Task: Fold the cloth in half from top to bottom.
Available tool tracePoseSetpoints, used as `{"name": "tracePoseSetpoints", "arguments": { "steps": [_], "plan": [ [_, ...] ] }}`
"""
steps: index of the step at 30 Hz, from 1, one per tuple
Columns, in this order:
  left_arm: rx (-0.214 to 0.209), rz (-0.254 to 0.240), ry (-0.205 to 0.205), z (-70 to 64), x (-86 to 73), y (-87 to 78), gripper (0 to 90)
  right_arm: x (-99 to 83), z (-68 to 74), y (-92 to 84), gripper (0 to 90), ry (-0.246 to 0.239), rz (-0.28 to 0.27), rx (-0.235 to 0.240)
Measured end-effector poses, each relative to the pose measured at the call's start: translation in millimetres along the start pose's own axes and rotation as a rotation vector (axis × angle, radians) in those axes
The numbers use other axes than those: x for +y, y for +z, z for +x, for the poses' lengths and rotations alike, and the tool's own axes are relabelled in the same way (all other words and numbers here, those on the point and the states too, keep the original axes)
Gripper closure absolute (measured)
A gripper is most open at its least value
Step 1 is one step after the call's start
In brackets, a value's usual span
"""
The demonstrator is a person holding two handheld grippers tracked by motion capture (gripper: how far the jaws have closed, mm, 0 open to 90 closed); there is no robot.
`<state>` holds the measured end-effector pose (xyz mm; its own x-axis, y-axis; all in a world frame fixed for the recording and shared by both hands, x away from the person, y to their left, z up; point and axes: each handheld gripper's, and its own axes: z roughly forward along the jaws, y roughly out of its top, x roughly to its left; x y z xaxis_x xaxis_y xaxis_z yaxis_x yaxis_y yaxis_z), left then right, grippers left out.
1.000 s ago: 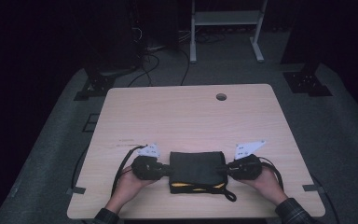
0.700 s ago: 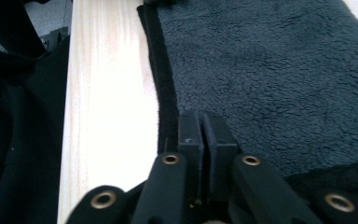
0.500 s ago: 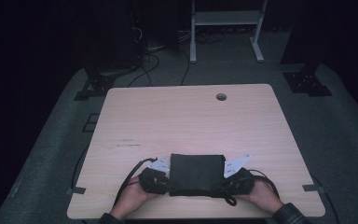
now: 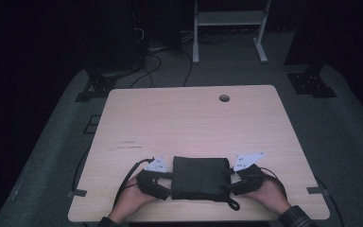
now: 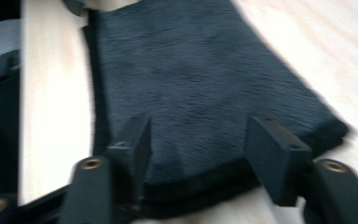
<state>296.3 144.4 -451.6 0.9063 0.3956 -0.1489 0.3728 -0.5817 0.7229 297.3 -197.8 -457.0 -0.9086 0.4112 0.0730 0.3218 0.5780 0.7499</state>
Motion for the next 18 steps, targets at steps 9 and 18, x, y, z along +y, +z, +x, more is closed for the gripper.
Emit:
{"name": "tracePoseSetpoints", "arguments": {
  "steps": [9, 18],
  "plan": [
    [0.159, -0.046, -0.029, 15.2, -11.1, -21.5, 8.9, -13.3, -21.1, -22.2, 15.8, 0.138, -0.037, -0.154],
    [0.262, 0.002, -0.059, 25.1, -39.3, -38.7, 0.0, -39.6, -35.8, -47.8, 8.9, 0.23, -0.06, -0.25]
  ]
}}
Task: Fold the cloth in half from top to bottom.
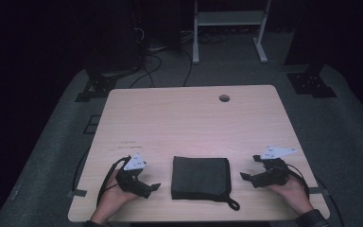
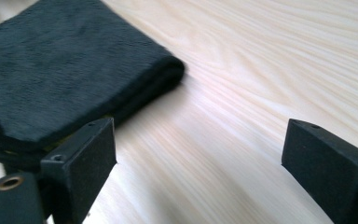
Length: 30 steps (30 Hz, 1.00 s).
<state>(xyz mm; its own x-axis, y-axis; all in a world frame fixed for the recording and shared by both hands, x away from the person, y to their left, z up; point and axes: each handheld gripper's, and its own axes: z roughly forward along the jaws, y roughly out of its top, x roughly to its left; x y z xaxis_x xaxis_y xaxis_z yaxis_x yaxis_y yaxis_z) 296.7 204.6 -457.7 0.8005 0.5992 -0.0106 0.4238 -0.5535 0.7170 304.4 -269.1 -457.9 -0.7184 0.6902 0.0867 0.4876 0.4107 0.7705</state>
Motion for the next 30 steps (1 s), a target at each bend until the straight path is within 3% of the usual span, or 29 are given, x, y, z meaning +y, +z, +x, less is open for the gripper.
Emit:
{"name": "tracePoseSetpoints", "arguments": {
  "steps": [2, 9, 13, 16, 20, 30],
  "plan": [
    [0.044, 0.018, -0.004, 4.2, -7.5, -2.5, 0.0, -5.3, -5.4, -5.3, 7.7, 0.015, -0.009, -0.03],
    [0.093, 0.057, -0.035, 13.3, -28.1, -8.0, 0.0, -25.4, -18.0, -17.0, 7.7, 0.059, 0.007, -0.109],
    [0.098, 0.076, -0.044, 16.6, -35.2, -9.0, 0.0, -35.5, -21.3, -19.9, 7.7, 0.058, 0.016, -0.171],
    [0.09, 0.056, -0.055, 19.6, -39.5, -9.5, 0.0, -40.9, -22.9, -18.8, 7.7, 0.052, 0.033, -0.213],
    [0.083, 0.029, -0.047, 21.1, -43.0, -10.0, 0.0, -44.1, -23.7, -13.5, 6.8, 0.042, 0.064, -0.239],
    [0.081, 0.006, -0.044, 21.2, -45.9, -10.3, 0.0, -45.4, -26.7, -11.6, 2.8, 0.084, 0.072, -0.209]
  ]
}}
